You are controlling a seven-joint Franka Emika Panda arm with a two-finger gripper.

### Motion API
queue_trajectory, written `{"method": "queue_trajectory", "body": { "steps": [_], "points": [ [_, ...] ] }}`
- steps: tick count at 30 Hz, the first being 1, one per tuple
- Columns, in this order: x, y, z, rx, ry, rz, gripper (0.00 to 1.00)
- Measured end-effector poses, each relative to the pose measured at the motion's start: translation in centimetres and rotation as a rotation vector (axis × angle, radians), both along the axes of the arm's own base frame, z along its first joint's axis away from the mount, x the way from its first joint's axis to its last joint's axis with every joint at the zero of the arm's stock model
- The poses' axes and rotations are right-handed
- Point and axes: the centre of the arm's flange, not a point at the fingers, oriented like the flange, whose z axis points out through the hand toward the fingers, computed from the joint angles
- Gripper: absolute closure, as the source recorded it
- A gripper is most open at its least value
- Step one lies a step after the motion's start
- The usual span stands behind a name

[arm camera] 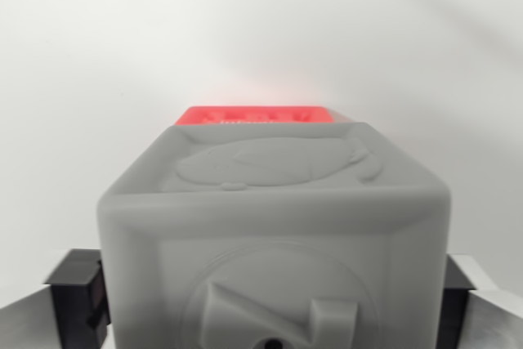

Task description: Destack cube

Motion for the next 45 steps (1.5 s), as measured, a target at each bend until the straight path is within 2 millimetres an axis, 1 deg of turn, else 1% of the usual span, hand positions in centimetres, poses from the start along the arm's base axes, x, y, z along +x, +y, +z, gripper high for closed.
{"method": "queue_trajectory", "body": {
  "steps": [27, 33, 45],
  "points": [
    [0.0, 0.0, 0.1, 0.0, 0.0, 0.0, 1.0],
    [0.1, 0.0, 0.8, 0.001, -0.003, 0.0, 1.0],
    [0.1, -0.1, 3.2, 0.003, -0.005, -0.001, 1.0]
  ]
}}
